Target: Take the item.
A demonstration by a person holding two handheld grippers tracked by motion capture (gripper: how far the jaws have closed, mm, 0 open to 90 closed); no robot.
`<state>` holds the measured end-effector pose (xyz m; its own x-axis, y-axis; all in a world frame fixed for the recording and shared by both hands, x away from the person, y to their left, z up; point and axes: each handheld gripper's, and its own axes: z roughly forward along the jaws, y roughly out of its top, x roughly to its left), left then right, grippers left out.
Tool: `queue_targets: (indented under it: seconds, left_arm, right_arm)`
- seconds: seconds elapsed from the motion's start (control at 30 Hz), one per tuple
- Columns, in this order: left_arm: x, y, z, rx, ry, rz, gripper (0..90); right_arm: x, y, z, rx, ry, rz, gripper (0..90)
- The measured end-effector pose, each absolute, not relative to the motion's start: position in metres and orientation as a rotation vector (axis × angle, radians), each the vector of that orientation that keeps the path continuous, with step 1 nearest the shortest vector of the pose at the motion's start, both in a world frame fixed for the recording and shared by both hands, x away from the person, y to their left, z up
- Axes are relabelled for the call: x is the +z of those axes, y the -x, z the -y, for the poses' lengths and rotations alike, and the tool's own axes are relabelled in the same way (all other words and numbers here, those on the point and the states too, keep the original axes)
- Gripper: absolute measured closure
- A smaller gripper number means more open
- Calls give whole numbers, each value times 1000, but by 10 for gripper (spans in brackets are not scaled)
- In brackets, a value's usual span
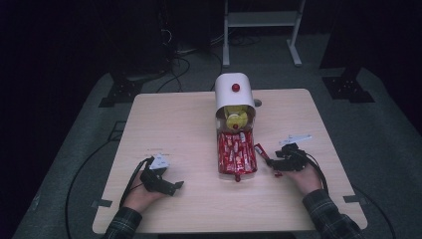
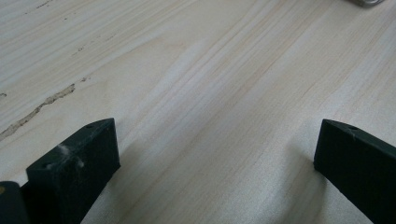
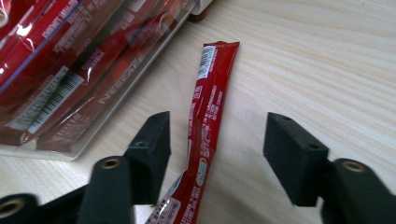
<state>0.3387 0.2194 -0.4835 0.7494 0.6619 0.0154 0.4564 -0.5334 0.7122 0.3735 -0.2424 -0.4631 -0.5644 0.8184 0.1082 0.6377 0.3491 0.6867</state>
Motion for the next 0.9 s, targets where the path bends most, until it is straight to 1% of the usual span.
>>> queue_targets:
  seconds: [0.03,0.07,0.1,0.13,0.17,0.27,0.63,0.7,0.9]
  left_arm:
    - [-483,-339,-219,369,-2229,-835,0]
    - [-483,-339,-219,369,-2229,-835,0]
    - [-483,-339,-219,370,-2228,-835,0]
    - [-483,-339,-219,370,-2229,-835,0]
    - [-483,-339,-219,370,-2229,-835,0]
    - [-483,-339,-219,370,-2229,-835,0]
    - [-483,-339,-219,370,-2229,-834,0]
    - [-483,-339,-219,369,-2229,-834,0]
    - [-483,-339,-219,370,-2230,-834,0]
  right_arm:
    - [-463,-374,243,1024,-1305,-2353,320]
    - [-463,-374,243,1024,-1305,-2353,320]
    - [-463,-373,243,1024,-1314,-2350,285]
    - [-462,-374,243,1026,-1316,-2349,197]
    - [-462,-374,243,1026,-1316,-2349,197]
    - [-461,-374,243,996,-1333,-2365,130]
    - [-454,-370,248,988,-1323,-2356,97]
    - [-453,-367,252,972,-1320,-2349,84]
    - [-454,-362,267,978,-1342,-2328,83]
